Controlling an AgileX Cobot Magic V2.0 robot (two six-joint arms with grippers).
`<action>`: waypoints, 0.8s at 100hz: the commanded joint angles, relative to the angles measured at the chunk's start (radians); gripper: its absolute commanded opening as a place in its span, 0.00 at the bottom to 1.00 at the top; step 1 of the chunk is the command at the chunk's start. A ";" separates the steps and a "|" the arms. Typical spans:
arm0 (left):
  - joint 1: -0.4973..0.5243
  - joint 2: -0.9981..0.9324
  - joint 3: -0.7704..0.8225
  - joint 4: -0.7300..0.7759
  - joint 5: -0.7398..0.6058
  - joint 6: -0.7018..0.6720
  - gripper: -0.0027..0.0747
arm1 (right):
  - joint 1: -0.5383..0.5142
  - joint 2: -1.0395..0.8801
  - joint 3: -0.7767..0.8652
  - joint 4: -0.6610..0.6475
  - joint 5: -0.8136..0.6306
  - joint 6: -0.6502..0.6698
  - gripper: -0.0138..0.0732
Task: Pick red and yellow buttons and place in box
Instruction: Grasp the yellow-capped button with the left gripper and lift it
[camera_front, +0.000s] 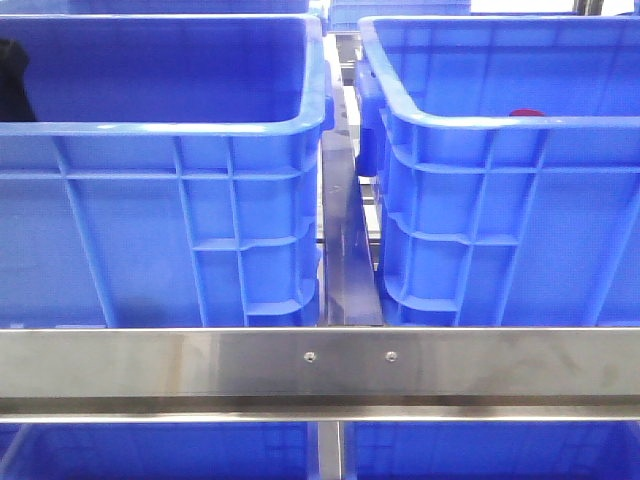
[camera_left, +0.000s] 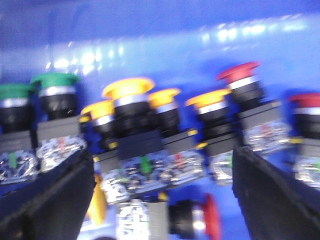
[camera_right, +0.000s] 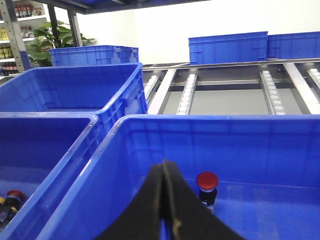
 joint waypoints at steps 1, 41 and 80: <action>0.012 -0.021 -0.035 0.001 -0.061 -0.015 0.72 | -0.003 -0.001 -0.028 -0.006 0.001 -0.006 0.08; 0.016 0.082 -0.035 0.001 -0.100 -0.015 0.72 | -0.003 -0.001 -0.028 -0.006 0.001 -0.006 0.08; 0.016 0.107 -0.035 0.001 -0.114 -0.015 0.39 | -0.003 -0.001 -0.028 -0.006 0.001 -0.006 0.08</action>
